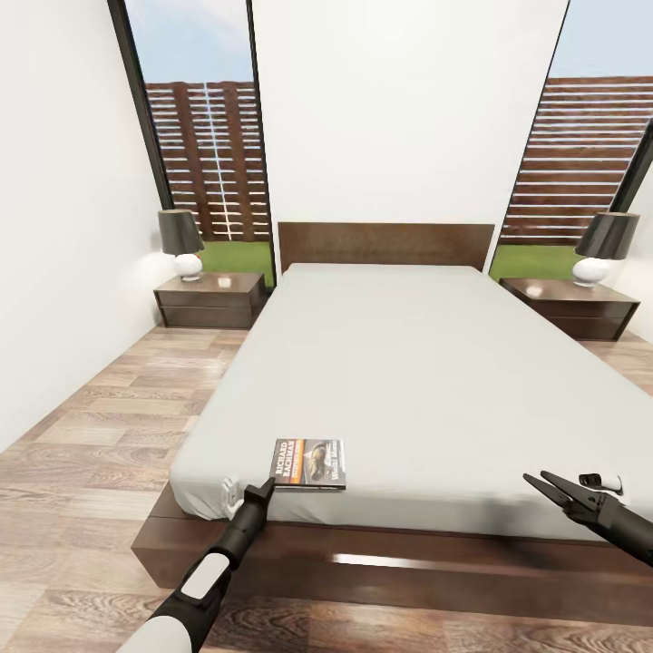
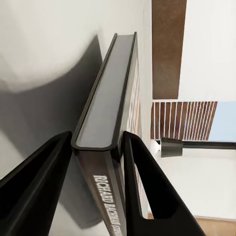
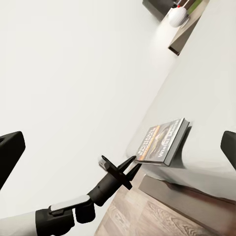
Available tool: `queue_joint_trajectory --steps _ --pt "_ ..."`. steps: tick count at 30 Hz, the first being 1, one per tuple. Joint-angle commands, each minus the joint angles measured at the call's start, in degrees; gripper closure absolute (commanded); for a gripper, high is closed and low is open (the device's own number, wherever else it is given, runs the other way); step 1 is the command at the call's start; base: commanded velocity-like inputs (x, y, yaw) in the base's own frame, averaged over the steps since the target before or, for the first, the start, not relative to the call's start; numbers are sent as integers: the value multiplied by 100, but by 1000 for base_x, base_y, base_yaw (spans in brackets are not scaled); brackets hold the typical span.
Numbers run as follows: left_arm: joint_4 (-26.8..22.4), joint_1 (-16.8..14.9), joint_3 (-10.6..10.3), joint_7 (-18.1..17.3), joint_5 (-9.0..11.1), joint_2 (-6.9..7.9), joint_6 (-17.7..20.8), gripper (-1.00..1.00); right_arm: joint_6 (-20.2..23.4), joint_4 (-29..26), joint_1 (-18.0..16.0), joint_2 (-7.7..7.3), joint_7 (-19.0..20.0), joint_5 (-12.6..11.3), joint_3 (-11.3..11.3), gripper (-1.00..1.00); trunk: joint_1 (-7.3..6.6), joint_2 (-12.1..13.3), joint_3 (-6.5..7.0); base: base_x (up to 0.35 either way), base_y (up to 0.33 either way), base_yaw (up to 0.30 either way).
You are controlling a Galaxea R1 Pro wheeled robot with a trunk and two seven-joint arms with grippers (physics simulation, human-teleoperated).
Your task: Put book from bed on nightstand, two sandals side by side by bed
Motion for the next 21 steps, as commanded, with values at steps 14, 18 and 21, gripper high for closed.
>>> queue_joint_trajectory --steps 14,18,21 --pt "1 -3 15 -17 50 -3 61 100 60 1 -3 -2 10 -24 5 -100 -1 -2 -5 0 0 0" --pt "1 -3 15 -19 50 -3 69 100 60 1 -3 -2 8 -24 5 -100 -45 78 31 0 0 0" --pt "1 -3 12 -16 50 -1 72 100 60 1 -3 -2 7 -24 5 -100 -111 198 84 0 0 0"
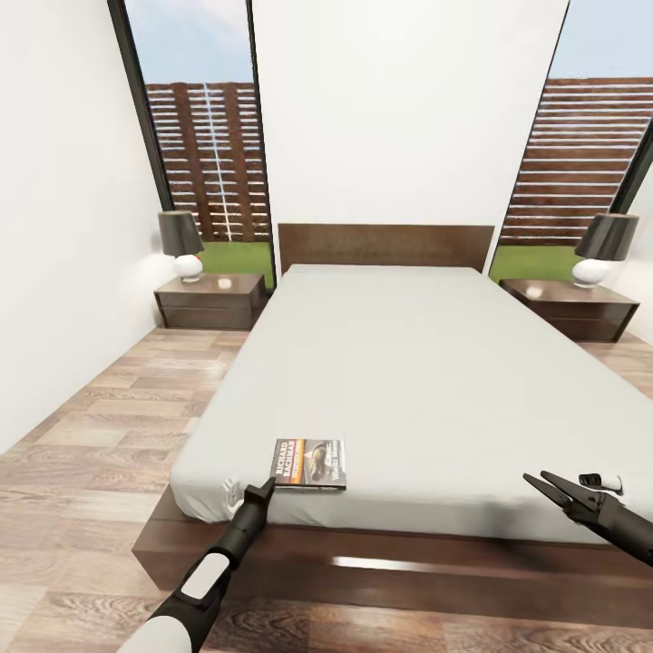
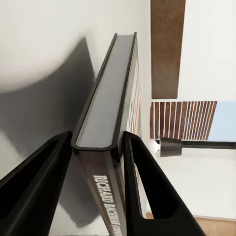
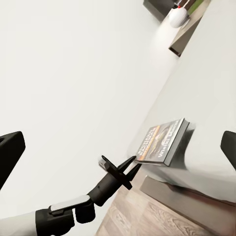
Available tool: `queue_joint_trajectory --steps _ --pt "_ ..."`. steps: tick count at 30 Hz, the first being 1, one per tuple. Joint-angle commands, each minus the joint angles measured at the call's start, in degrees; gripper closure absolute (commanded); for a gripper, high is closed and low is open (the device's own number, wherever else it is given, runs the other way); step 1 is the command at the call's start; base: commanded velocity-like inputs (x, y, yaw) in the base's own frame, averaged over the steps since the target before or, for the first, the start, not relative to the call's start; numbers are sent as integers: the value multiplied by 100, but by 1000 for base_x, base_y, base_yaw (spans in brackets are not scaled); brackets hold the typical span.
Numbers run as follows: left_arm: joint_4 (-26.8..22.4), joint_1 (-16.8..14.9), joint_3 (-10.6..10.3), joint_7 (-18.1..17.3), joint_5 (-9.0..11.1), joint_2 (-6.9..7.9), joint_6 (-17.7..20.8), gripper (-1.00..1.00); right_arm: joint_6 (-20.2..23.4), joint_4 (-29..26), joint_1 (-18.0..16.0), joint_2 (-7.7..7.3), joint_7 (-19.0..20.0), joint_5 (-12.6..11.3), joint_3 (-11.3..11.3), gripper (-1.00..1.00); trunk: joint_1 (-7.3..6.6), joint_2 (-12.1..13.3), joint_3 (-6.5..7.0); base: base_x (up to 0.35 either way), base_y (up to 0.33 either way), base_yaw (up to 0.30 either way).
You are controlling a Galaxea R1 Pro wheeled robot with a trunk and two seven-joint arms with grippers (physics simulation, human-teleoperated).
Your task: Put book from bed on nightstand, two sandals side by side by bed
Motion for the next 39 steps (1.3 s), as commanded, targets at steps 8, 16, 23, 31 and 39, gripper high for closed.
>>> queue_joint_trajectory --steps 8,16,23,31,39 --pt "1 -2 13 -21 50 4 71 100 60 1 -2 -2 10 -24 5 -100 -177 320 139 0 0 0" --pt "-4 -2 12 -30 50 4 96 100 60 1 -2 -2 14 -24 11 -100 -353 641 282 0 0 0" --pt "-16 -2 3 -27 50 12 128 100 54 1 -2 2 17 -15 8 -100 -507 922 408 0 0 0" --pt "-215 -2 -140 24 49 20 166 100 44 1 -2 28 17 3 -30 -100 -682 1243 552 0 0 0" --pt "-342 -2 -495 30 57 30 451 100 15 27 -2 41 21 9 -50 -100 -858 1564 695 0 0 0"
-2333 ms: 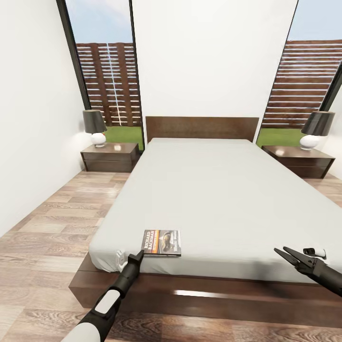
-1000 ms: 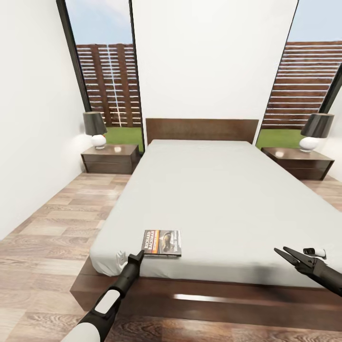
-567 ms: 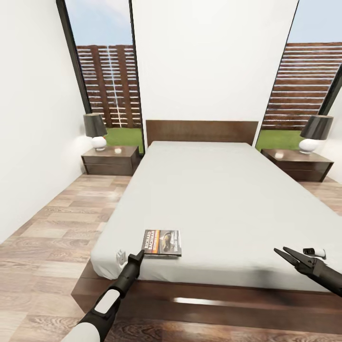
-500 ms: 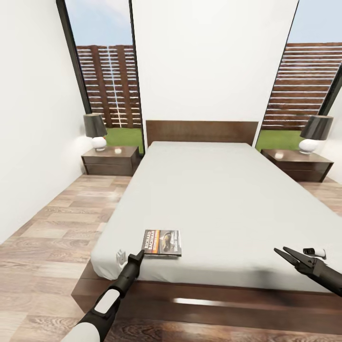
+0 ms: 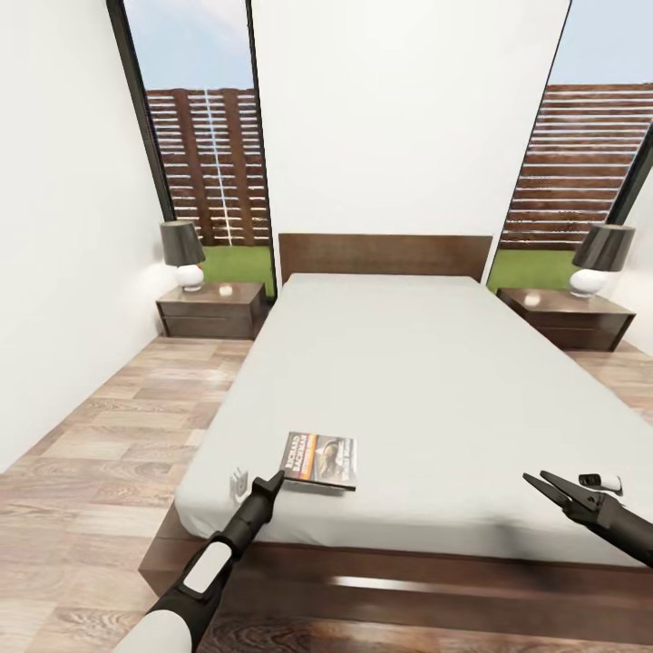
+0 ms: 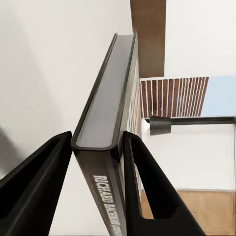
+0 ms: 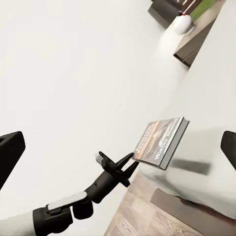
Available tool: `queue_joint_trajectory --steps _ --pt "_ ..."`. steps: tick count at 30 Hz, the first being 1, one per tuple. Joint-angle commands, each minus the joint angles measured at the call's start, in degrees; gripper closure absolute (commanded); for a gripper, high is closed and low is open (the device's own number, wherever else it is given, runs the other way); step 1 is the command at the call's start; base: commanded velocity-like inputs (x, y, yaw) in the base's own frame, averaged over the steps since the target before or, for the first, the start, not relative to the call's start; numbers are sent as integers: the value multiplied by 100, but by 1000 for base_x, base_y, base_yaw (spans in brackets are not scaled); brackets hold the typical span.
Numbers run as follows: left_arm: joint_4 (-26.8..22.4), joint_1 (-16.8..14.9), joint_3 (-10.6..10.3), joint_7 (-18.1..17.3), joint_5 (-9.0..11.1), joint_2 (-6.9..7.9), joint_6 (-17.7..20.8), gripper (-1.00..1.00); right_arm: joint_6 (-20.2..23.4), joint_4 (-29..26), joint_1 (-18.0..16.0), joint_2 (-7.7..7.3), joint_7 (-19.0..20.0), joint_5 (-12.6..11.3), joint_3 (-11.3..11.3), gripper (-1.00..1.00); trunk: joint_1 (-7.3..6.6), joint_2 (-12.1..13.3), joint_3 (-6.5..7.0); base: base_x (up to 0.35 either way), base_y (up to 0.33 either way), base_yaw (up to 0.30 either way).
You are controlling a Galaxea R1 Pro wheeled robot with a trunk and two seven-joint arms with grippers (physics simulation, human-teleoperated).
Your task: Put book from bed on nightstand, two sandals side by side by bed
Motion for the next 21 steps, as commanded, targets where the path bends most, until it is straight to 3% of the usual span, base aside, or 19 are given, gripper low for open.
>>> queue_joint_trajectory --steps 1,9,13,21 --pt "-3 -3 17 -15 46 1 77 100 54 3 -2 -2 9 -23 5 -100 -23 39 13 0 0 0" --pt "-45 -3 -25 -15 46 65 264 100 35 9 -2 -1 3 -15 4 -100 -199 360 157 0 0 0" --pt "-71 -3 -36 -63 59 271 656 100 28 4 -2 -1 6 -14 20 -100 -287 521 228 0 0 0" --pt "-147 -3 -53 -180 62 437 921 100 13 4 -2 1 6 25 38 -100 -462 841 372 0 0 0"
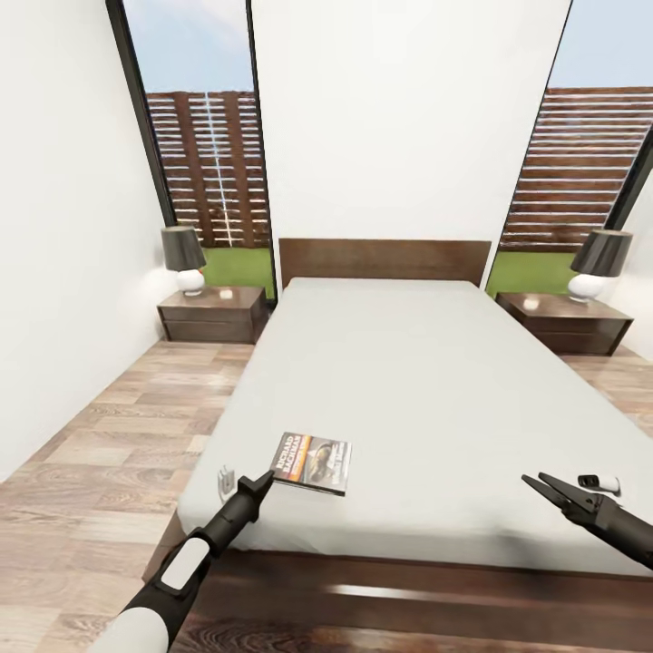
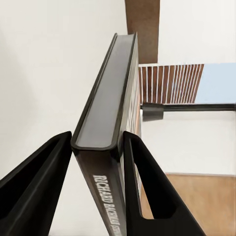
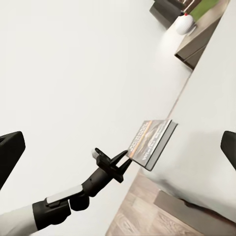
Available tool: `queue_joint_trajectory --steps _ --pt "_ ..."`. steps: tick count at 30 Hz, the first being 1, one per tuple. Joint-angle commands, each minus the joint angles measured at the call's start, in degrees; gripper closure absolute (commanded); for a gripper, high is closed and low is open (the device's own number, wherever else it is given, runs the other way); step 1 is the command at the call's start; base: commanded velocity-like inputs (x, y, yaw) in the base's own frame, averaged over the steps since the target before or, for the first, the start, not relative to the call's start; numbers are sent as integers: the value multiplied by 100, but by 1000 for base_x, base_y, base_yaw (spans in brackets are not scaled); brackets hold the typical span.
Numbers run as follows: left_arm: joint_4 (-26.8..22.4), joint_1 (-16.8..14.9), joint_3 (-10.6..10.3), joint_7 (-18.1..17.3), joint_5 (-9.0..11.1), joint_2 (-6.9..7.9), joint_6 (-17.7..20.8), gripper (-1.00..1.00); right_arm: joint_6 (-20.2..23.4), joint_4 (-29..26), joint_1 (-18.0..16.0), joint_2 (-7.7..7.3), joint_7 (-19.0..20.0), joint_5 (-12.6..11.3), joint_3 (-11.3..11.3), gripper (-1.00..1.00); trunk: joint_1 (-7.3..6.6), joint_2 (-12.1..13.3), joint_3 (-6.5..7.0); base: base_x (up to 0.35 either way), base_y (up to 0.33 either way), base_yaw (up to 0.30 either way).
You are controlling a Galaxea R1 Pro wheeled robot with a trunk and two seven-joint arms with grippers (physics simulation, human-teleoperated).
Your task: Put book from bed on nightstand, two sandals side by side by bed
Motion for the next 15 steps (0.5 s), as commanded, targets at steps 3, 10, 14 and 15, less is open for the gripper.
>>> queue_joint_trajectory --steps 3,10,14,15 --pt "3 -3 20 -21 21 14 70 100 52 15 -2 5 10 60 10 -100 -67 119 49 0 0 0" --pt "-31 -3 -1 -106 3 112 140 100 -18 31 -2 121 7 210 5 -100 -221 400 175 0 0 0" --pt "-92 -3 -95 -269 -1 164 227 100 -23 32 -2 138 9 234 12 -100 -309 561 247 0 0 0" --pt "-99 -3 -126 -301 -2 172 238 100 -23 33 -2 139 9 237 13 -100 -331 601 264 0 0 0"
